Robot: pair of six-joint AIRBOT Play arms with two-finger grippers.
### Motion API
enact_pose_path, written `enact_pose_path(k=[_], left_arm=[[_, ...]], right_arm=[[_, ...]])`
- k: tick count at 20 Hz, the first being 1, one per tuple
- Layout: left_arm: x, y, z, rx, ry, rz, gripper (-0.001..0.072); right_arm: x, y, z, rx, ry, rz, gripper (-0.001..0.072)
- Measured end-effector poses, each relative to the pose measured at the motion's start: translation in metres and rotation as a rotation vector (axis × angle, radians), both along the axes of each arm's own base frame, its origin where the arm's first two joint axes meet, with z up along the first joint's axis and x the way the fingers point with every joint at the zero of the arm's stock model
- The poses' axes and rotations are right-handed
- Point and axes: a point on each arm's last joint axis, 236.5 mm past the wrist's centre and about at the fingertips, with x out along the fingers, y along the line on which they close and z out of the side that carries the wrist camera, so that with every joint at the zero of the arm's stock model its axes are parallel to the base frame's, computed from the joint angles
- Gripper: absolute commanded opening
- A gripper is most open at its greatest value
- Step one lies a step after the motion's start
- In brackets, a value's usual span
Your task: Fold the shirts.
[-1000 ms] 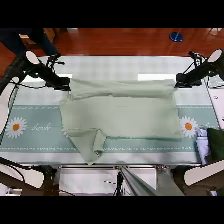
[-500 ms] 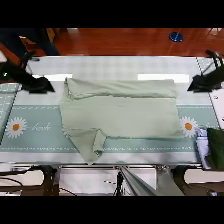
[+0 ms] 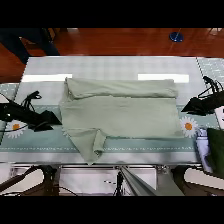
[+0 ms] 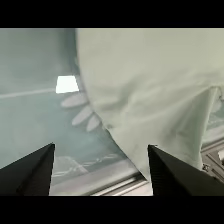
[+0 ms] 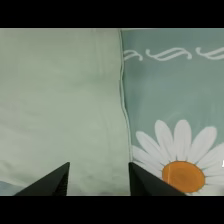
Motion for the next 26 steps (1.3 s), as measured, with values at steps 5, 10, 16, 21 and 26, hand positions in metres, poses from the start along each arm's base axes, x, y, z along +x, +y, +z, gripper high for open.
enact_pose_path(k=[5, 10, 16, 21, 26], left_arm=[[-0.039, -0.034, -0.017, -0.062, 0.083, -0.052, 0.0710], [-0.038, -0.061, -0.027, -0.082, 0.046, -0.058, 0.0706], [-0.021, -0.087, -0.037, -0.059, -0.010, -0.034, 0.0023], [-0.027, -0.095, -0.037, -0.063, -0.004, -0.069, 0.0023], [-0.030, -0.096, -0.037, -0.062, 0.003, -0.086, 0.0022]], right_arm=[[-0.015, 0.003, -0.003, -0.008, -0.034, -0.035, 0.0498], [-0.026, -0.003, 0.002, -0.021, -0.069, -0.086, 0.0497], [-0.025, -0.002, 0.019, -0.029, -0.131, -0.125, 0.0497], [-0.033, -0.010, 0.020, -0.064, -0.115, -0.148, 0.0547], [-0.065, -0.022, -0.005, -0.016, -0.008, -0.260, 0.0593]])
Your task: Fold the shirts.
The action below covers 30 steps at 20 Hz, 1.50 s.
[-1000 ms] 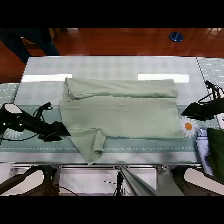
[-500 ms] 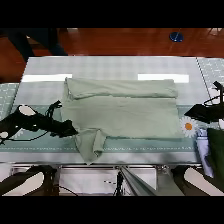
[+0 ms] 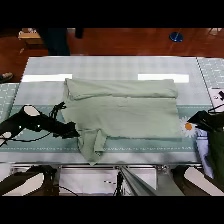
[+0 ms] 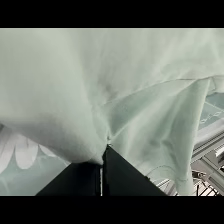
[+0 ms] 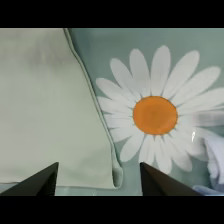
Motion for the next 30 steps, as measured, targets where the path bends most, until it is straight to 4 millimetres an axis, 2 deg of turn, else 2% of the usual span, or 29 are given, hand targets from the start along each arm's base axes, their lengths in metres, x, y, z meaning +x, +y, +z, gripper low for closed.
enact_pose_path(k=[4, 7, 10, 11, 14, 15, 17, 19, 21, 23, 27, 30], left_arm=[[-0.001, 0.000, 0.000, 0.000, 0.001, -0.003, 0.0022], [-0.001, 0.000, 0.000, 0.000, 0.001, -0.003, 0.0022], [-0.001, 0.000, 0.000, 0.000, 0.001, -0.003, 0.0022], [-0.001, 0.000, 0.000, 0.000, 0.002, -0.004, 0.0022], [-0.001, 0.000, 0.000, 0.000, 0.001, -0.004, 0.0022], [-0.001, 0.000, 0.000, 0.000, -0.002, -0.006, 0.0022], [0.000, 0.001, 0.000, 0.000, -0.006, -0.006, 0.0021], [0.003, 0.002, 0.003, -0.005, -0.018, 0.002, 0.0021], [0.016, 0.002, 0.017, -0.026, -0.074, 0.014, 0.0021], [0.036, 0.002, 0.045, -0.049, -0.174, 0.023, 0.0021], [0.090, 0.009, 0.114, -0.051, -0.429, 0.051, 0.0021], [0.127, 0.018, 0.149, -0.031, -0.565, 0.093, 0.0021]], right_arm=[[-0.024, 0.011, -0.021, 0.059, 0.066, -0.032, 0.0591], [-0.035, 0.018, -0.035, 0.075, 0.089, -0.046, 0.0585], [-0.034, 0.026, -0.044, 0.099, 0.071, -0.074, 0.0511], [-0.032, 0.030, -0.046, 0.115, 0.060, -0.090, 0.0465], [-0.028, 0.038, -0.054, 0.141, 0.036, -0.134, 0.0097], [-0.027, 0.040, -0.055, 0.147, 0.033, -0.140, 0.0032], [-0.028, 0.048, -0.052, 0.181, 0.027, -0.126, 0.0033], [-0.026, 0.055, -0.043, 0.216, 0.006, -0.092, 0.0032], [-0.013, 0.058, -0.024, 0.236, -0.058, -0.062, 0.0032], [0.010, 0.057, 0.002, 0.245, -0.167, -0.059, 0.0032], [0.062, 0.049, 0.061, 0.237, -0.400, -0.083, 0.0032], [0.093, 0.053, 0.094, 0.194, -0.516, -0.044, 0.0032]])
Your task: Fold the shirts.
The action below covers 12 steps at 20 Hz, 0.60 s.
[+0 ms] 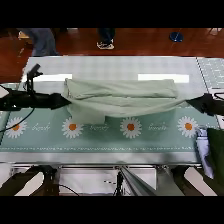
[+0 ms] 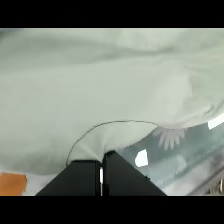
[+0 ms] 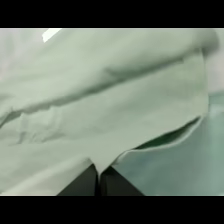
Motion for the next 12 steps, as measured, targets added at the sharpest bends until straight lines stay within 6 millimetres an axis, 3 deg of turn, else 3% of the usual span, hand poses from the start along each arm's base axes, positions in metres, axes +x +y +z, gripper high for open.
enact_pose_path(k=[3, 5, 12], left_arm=[[0.028, 0.006, 0.009, 0.006, -0.044, 0.033, 0.0021], [0.046, 0.011, 0.006, 0.010, -0.047, 0.053, 0.0021], [0.110, 0.020, -0.032, 0.011, 0.015, 0.081, 0.0022]], right_arm=[[0.037, -0.003, 0.022, -0.083, -0.099, -0.039, 0.0031], [0.059, -0.008, 0.024, -0.127, -0.128, -0.072, 0.0031], [0.134, -0.003, -0.021, -0.201, -0.103, -0.067, 0.0031]])
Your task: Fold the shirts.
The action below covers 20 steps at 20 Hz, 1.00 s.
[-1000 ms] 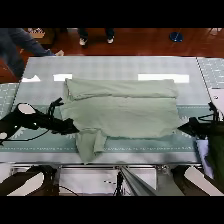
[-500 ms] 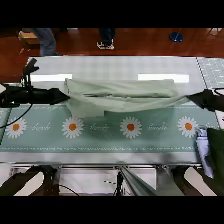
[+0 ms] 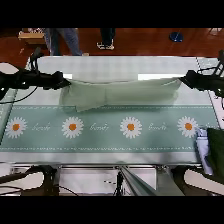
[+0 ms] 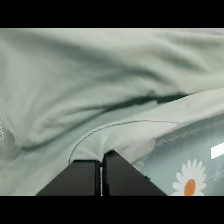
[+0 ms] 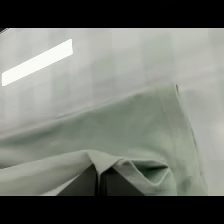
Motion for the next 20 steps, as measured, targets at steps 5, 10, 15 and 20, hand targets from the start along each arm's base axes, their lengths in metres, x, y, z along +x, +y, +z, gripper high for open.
enact_pose_path(k=[5, 10, 15, 20], left_arm=[[0.036, 0.001, -0.030, -0.014, 0.058, -0.026, 0.0022], [0.065, 0.002, -0.045, -0.020, 0.062, -0.041, 0.0022], [0.080, 0.003, -0.062, -0.022, 0.076, -0.042, 0.0023], [0.085, 0.009, -0.083, -0.021, 0.105, -0.029, 0.0457]], right_arm=[[0.043, -0.008, -0.022, -0.044, -0.017, -0.035, 0.0031], [0.060, -0.019, -0.047, -0.073, -0.004, -0.067, 0.0032], [0.061, -0.022, -0.075, -0.078, 0.040, -0.071, 0.0033], [0.059, -0.020, -0.089, -0.069, 0.071, -0.059, 0.0439]])
